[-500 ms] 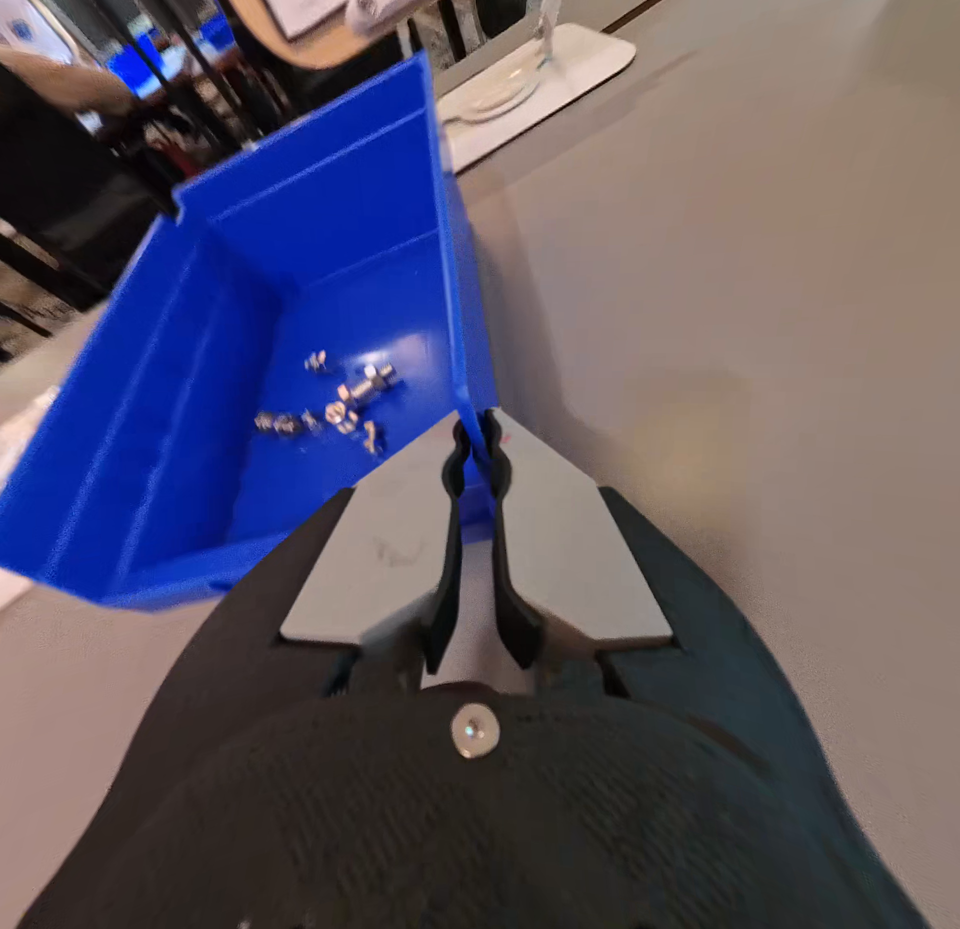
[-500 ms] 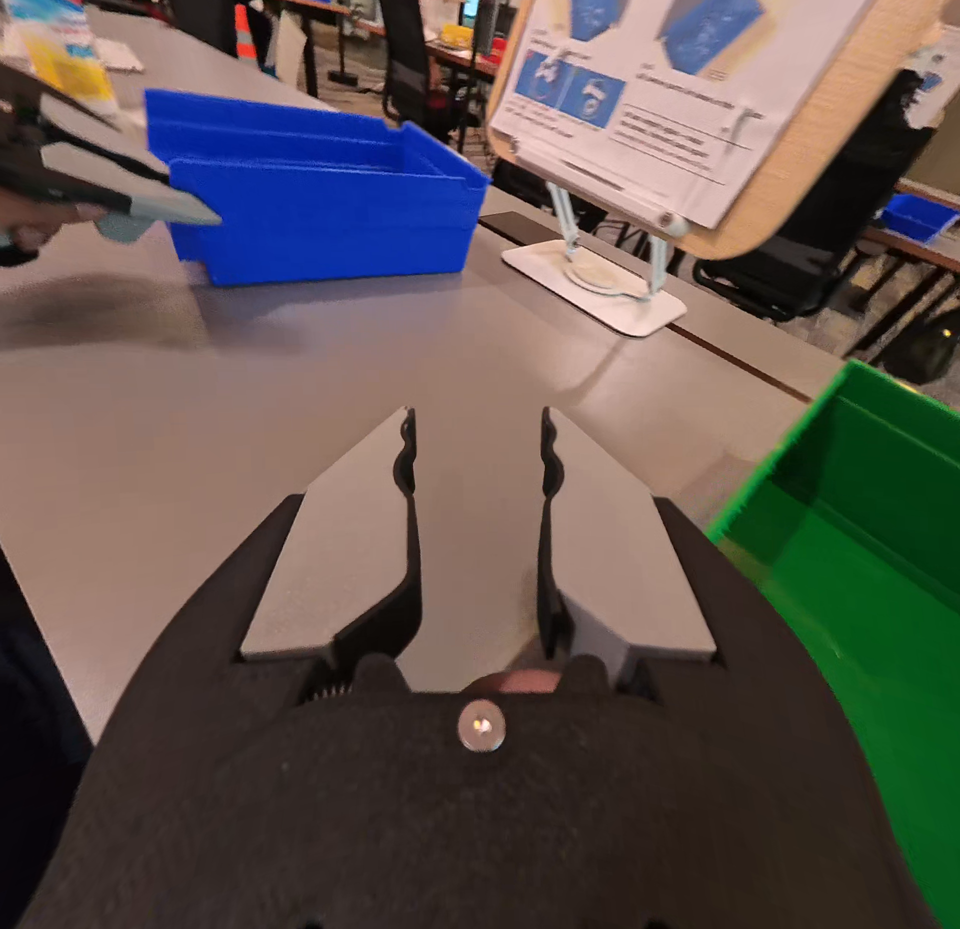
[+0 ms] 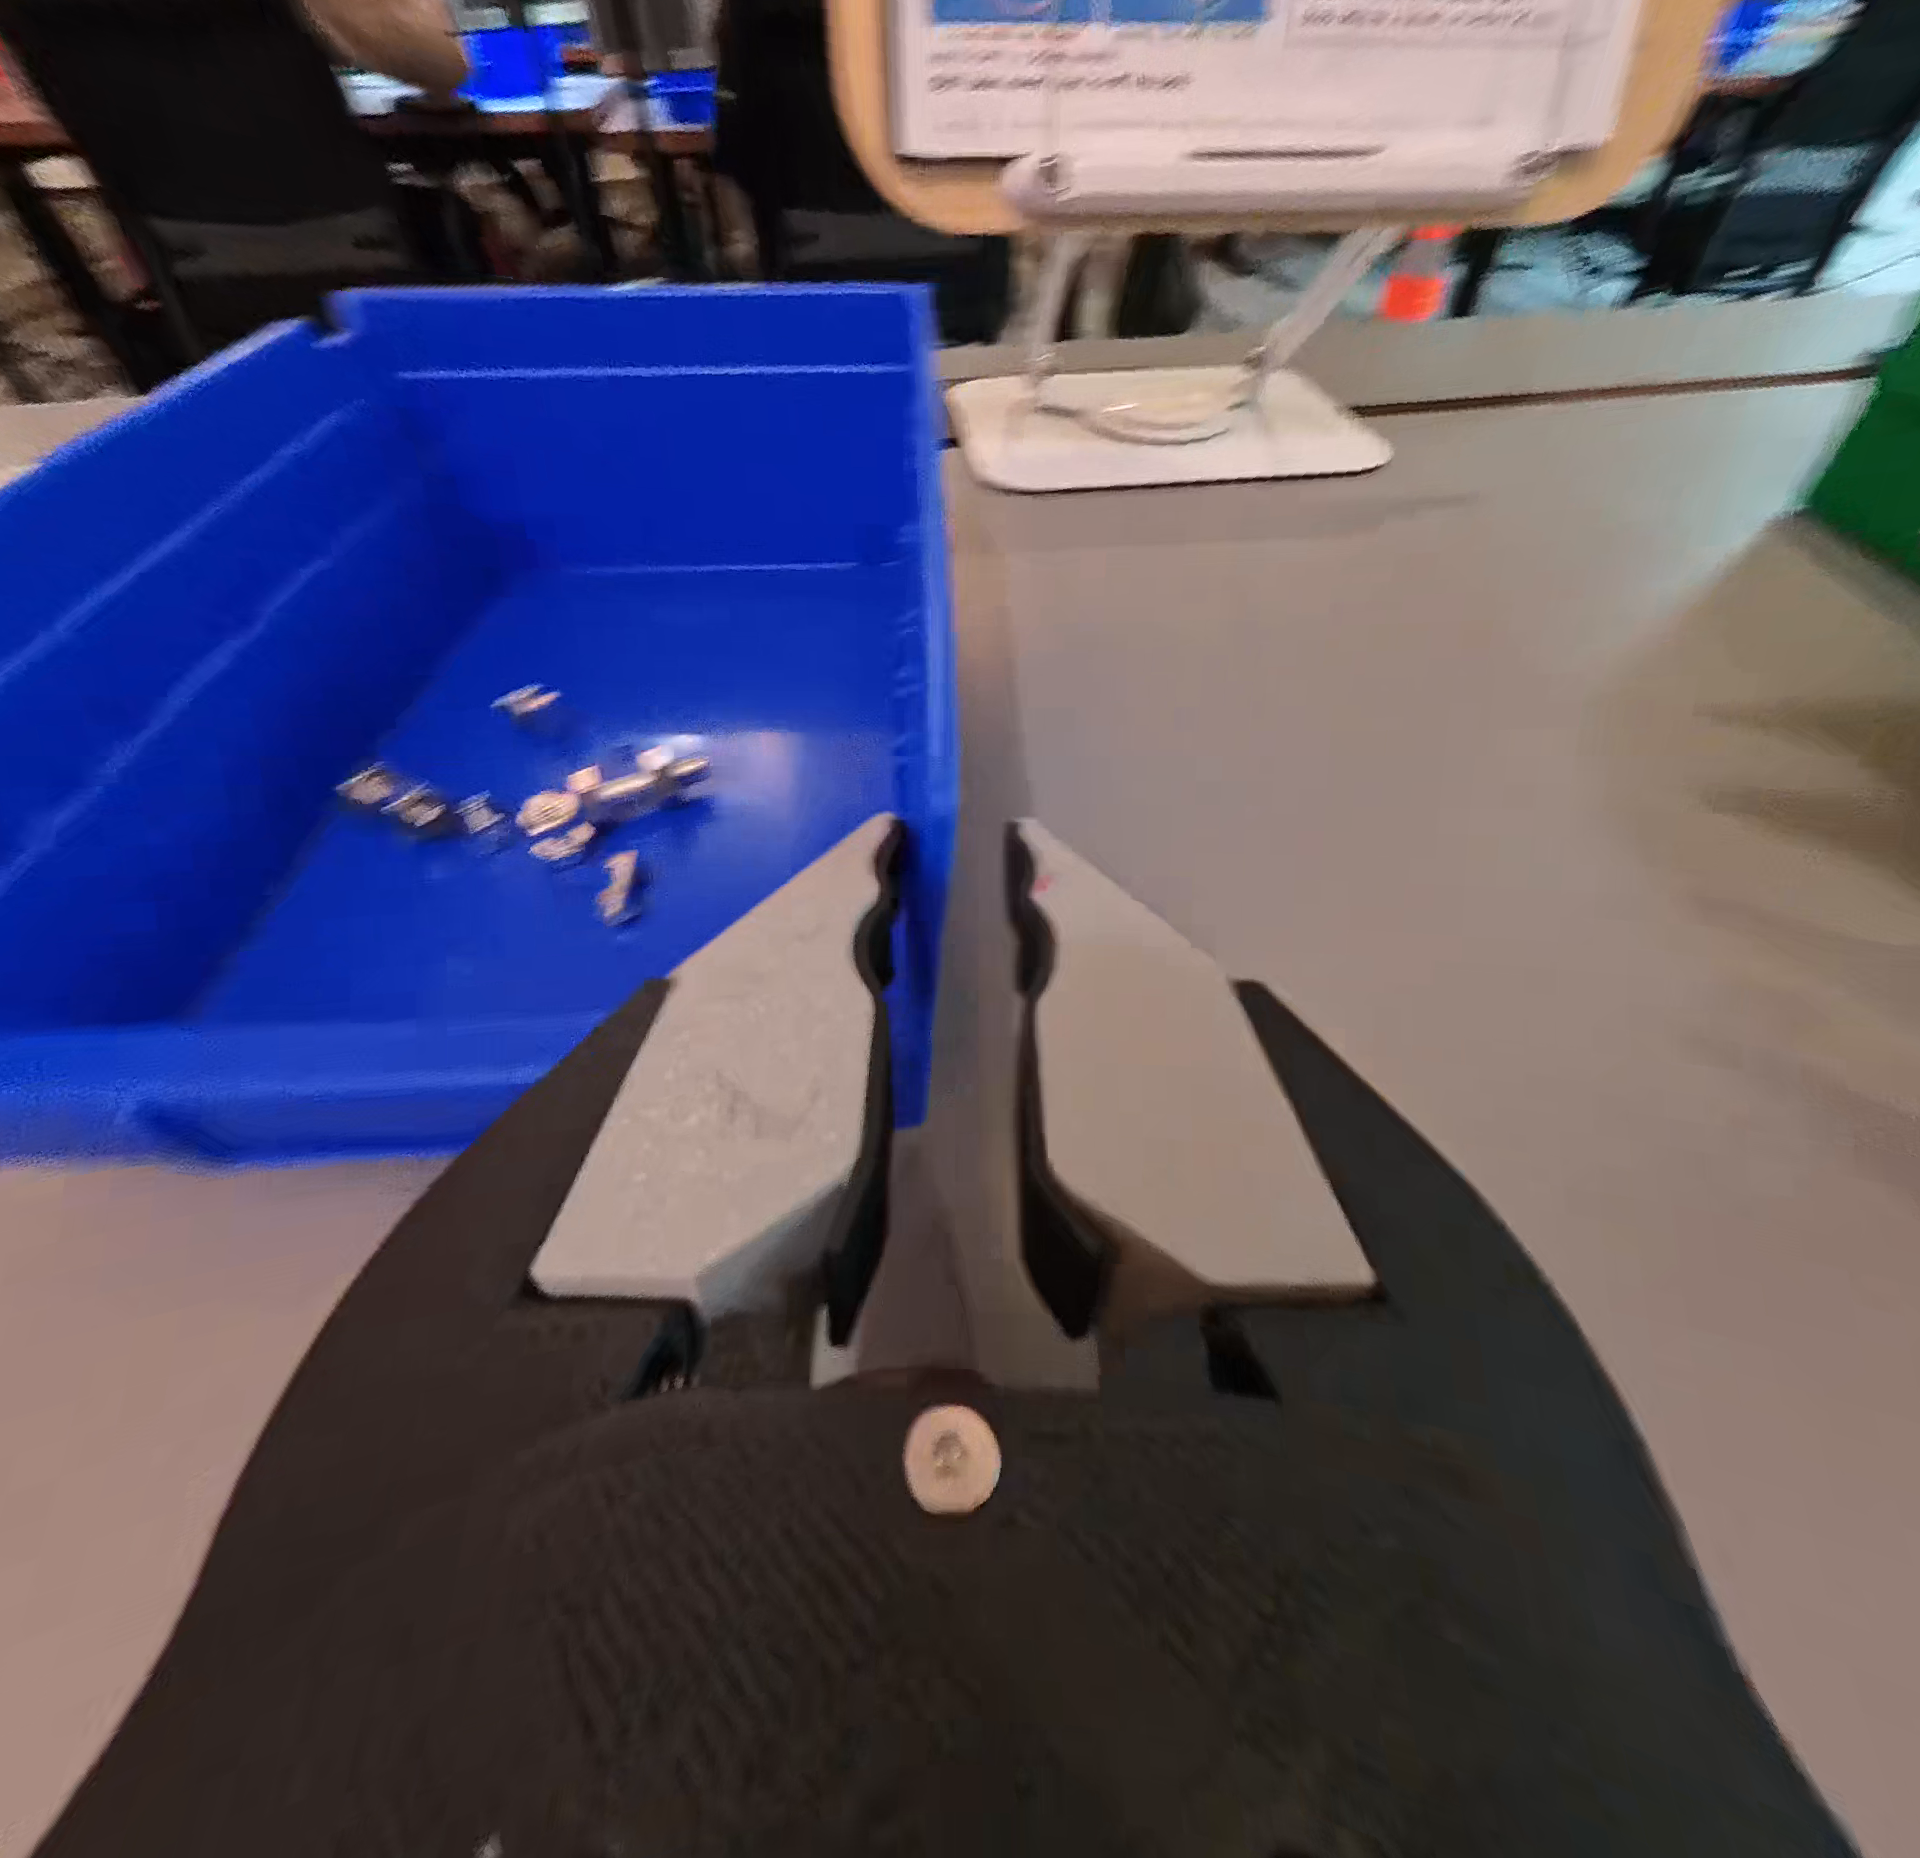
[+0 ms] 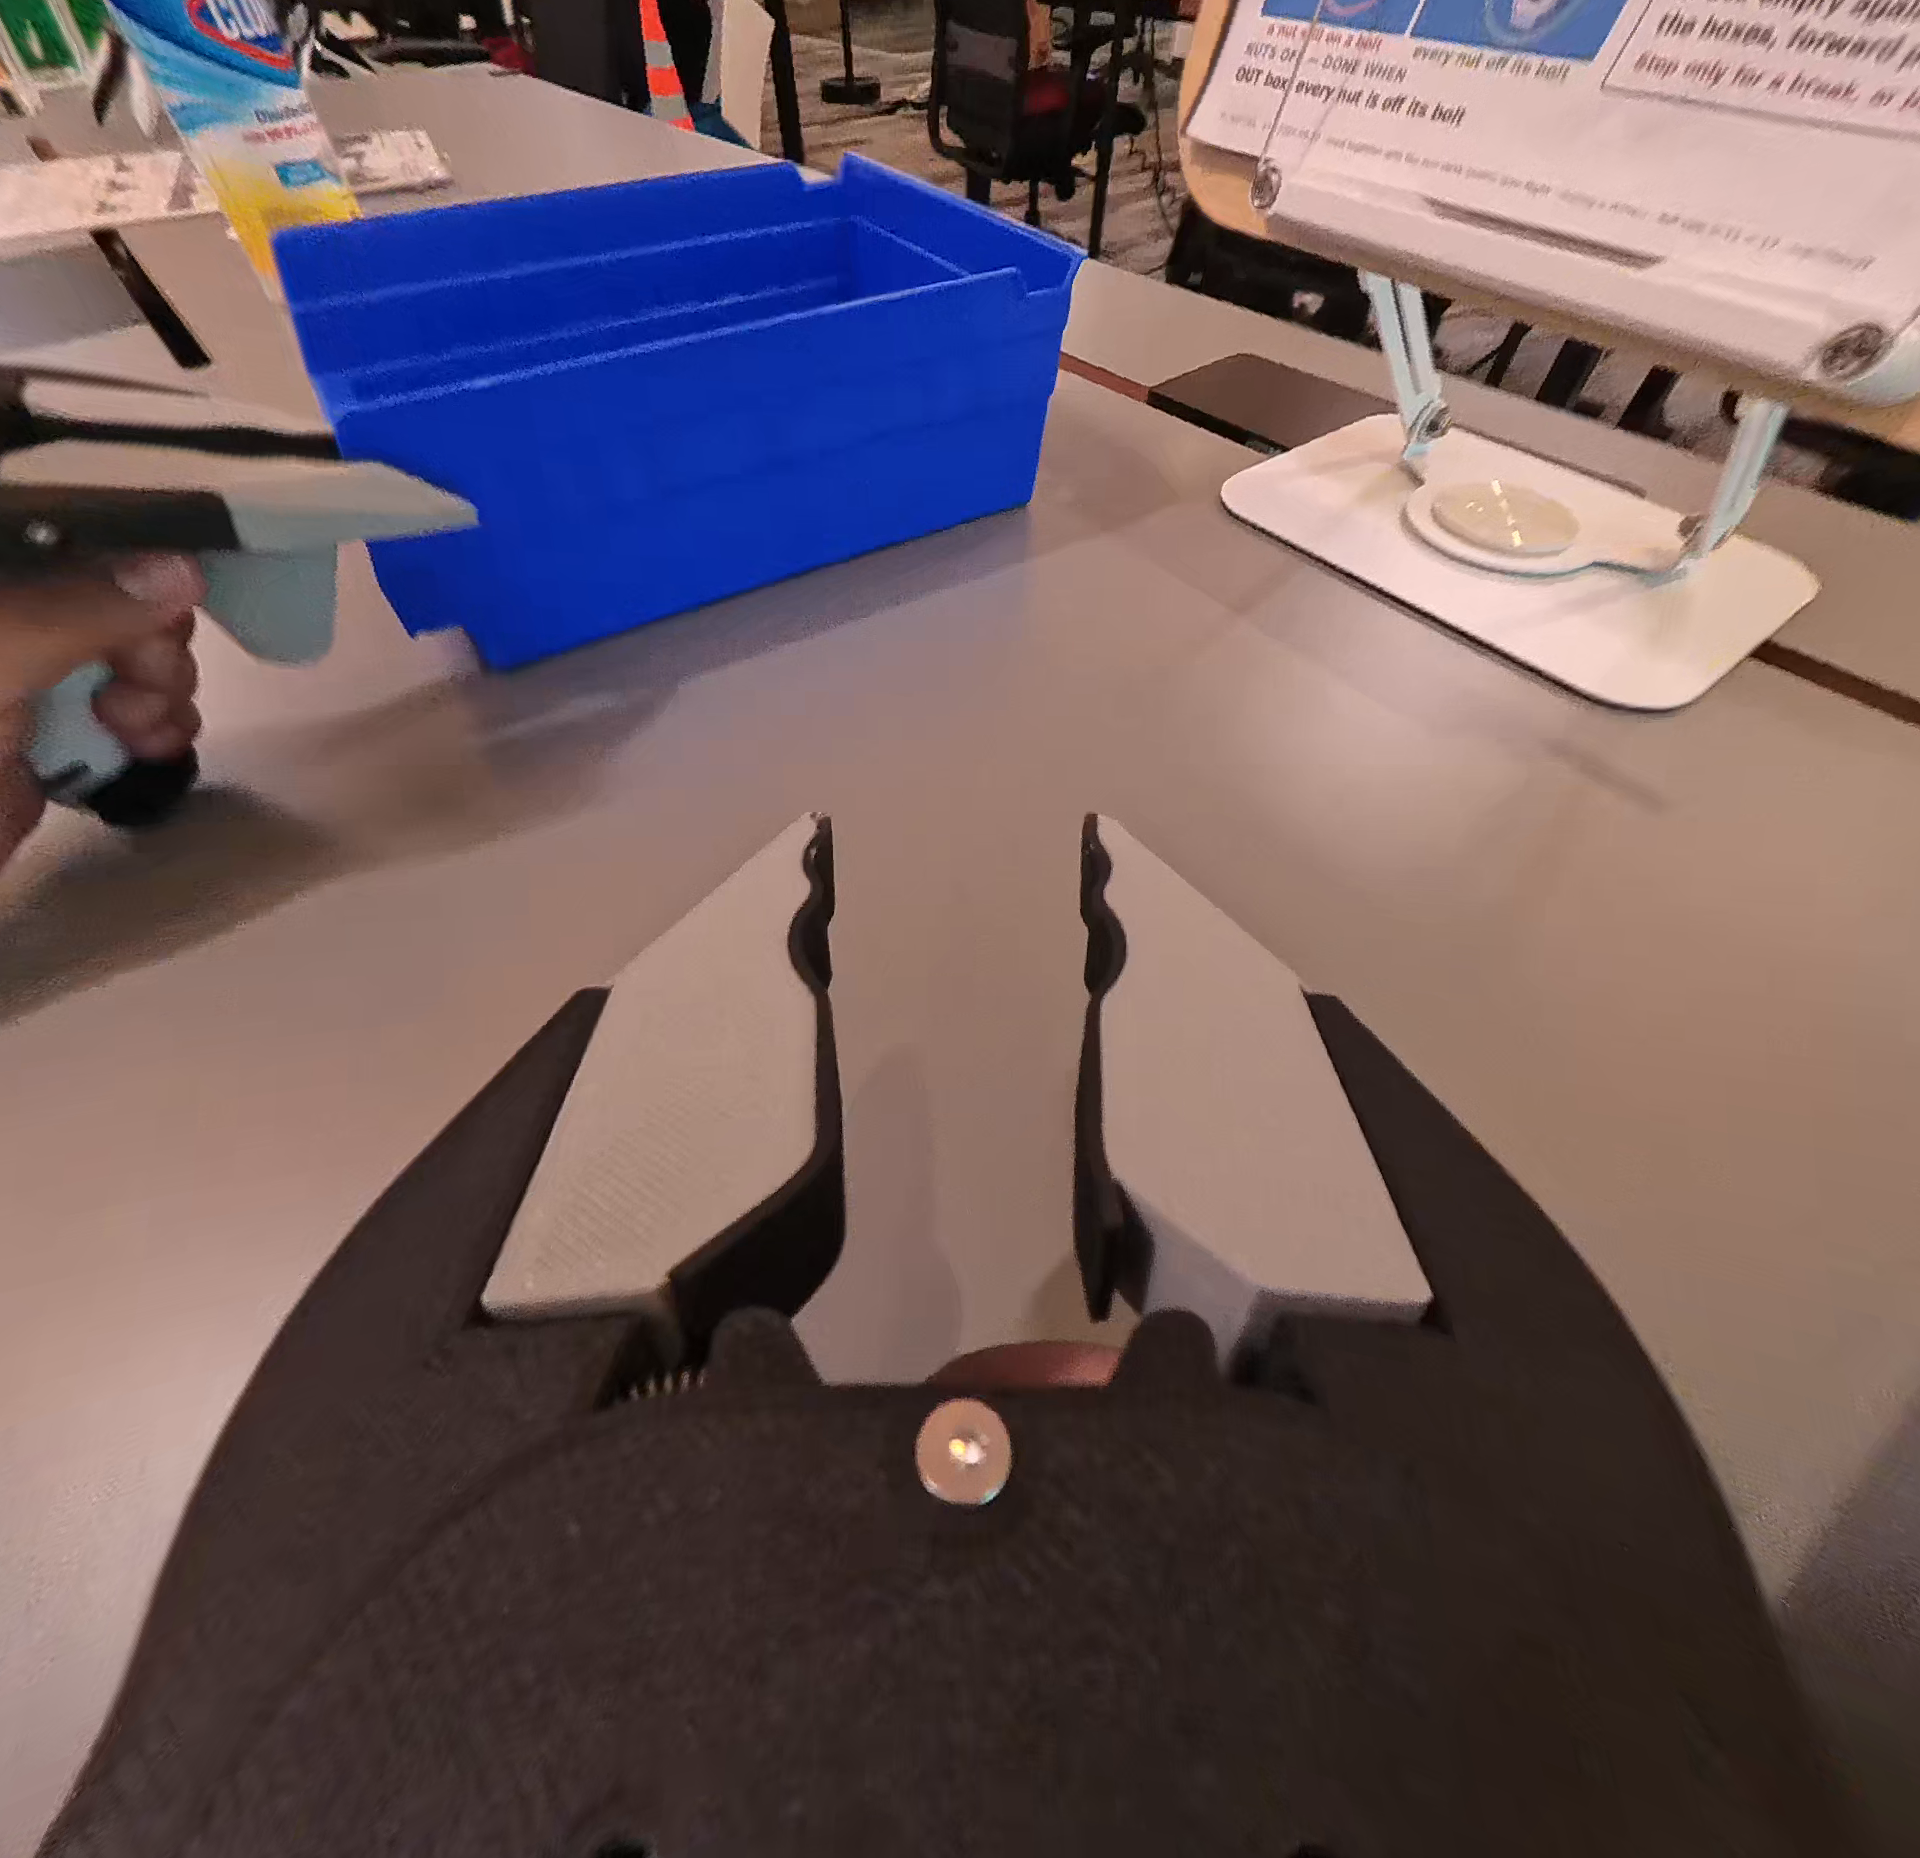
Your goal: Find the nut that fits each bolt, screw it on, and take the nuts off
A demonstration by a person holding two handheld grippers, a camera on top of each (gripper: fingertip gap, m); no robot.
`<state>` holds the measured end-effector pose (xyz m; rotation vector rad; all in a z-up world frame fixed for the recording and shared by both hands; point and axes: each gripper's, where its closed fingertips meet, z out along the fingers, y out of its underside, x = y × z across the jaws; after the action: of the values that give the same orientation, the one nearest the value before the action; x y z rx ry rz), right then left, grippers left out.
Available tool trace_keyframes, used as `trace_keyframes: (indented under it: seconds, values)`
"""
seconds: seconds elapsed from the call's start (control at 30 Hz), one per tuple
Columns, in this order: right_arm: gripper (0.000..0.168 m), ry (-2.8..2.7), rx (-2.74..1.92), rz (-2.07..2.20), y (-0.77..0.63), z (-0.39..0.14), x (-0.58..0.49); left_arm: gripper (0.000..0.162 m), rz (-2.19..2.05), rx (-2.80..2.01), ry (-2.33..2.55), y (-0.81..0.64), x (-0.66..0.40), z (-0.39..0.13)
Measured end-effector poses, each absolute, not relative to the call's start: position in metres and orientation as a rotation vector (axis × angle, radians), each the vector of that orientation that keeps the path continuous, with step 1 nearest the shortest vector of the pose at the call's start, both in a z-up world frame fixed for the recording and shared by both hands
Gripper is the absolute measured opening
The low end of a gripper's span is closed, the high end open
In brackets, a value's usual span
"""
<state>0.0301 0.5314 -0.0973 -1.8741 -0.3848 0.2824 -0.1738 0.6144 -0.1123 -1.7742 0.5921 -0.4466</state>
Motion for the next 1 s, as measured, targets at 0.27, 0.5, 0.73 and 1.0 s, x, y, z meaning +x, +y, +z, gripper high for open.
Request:
trace_keyframes:
  seconds: [0.27, 0.5, 0.73, 1.0]
  values:
    - [0.065, -0.432, -1.940, 0.269, 0.555, -0.106, 0.047, 0.077, -0.697, -1.552, 0.975, 0.548, -0.078, -0.012]
    - [0.068, -0.330, -1.936, 0.321, 0.563, -0.126, 0.061, 0.055, -0.655, -1.523, 1.462, 0.562, 0.041, -0.072]
    - [0.080, -0.327, -1.959, 0.289, 0.554, -0.134, 0.062, 0.064, -0.639, -1.509, 1.512, 0.579, 0.054, -0.129]
    - [0.080, -0.428, -1.966, 0.139, 0.555, -0.140, 0.061, 0.075, -0.662, -1.520, 1.508, 0.578, 0.032, -0.131]
